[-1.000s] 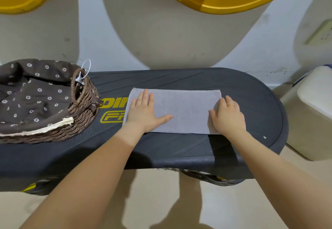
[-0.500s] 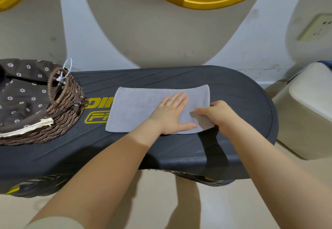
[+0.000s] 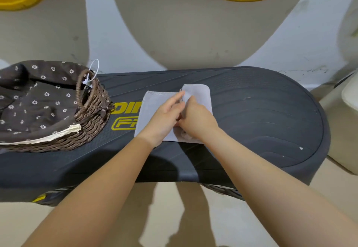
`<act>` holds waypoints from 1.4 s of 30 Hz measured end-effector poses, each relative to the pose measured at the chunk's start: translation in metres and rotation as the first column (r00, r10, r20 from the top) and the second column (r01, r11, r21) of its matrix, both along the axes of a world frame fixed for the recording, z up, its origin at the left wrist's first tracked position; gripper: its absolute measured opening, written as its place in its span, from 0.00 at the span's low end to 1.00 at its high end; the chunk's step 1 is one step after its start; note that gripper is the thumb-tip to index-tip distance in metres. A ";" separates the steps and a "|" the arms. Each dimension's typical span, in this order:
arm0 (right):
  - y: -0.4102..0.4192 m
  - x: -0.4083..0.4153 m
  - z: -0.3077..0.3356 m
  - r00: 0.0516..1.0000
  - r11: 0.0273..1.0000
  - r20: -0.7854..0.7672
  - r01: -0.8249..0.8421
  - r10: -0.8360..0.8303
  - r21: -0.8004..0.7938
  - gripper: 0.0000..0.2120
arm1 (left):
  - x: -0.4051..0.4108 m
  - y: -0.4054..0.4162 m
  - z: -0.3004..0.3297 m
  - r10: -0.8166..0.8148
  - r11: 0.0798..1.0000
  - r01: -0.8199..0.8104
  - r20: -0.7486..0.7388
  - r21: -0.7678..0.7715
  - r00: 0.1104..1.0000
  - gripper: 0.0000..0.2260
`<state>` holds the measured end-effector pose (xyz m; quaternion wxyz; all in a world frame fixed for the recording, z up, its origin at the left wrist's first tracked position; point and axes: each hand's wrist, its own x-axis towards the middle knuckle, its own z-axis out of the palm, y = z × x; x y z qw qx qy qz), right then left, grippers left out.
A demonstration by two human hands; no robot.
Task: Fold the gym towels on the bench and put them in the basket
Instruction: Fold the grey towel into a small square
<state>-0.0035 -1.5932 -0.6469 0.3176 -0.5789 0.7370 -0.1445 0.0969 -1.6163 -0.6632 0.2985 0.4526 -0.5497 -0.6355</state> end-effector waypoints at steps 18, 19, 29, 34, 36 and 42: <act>0.005 -0.007 -0.031 0.823 0.957 -0.504 -0.289 0.264 0.031 0.34 | 0.056 -0.015 -0.002 0.276 0.943 0.135 0.940 -0.305 0.199 0.25; 0.005 -0.007 -0.030 0.820 0.954 -0.502 -0.299 0.273 0.031 0.34 | 0.056 -0.014 -0.002 0.266 0.949 0.120 0.944 -0.292 0.194 0.27; 0.014 -0.010 -0.031 0.827 0.922 -0.452 -0.385 0.335 -0.021 0.31 | 0.056 -0.029 -0.007 0.205 0.978 -0.067 0.844 -0.198 0.496 0.21; 0.007 -0.014 -0.024 0.922 0.950 -0.282 -0.299 0.265 -0.086 0.24 | 0.040 -0.021 0.008 0.313 0.948 -0.218 0.552 -0.233 0.773 0.14; 0.002 -0.017 -0.019 0.962 0.960 -0.137 -0.253 0.236 -0.118 0.22 | 0.027 -0.016 0.020 0.356 0.920 -0.212 0.476 -0.329 0.804 0.13; -0.004 -0.040 -0.004 0.957 0.983 0.280 -0.021 0.073 -0.183 0.16 | -0.024 0.000 0.029 0.191 0.921 -0.029 0.384 -0.389 0.904 0.22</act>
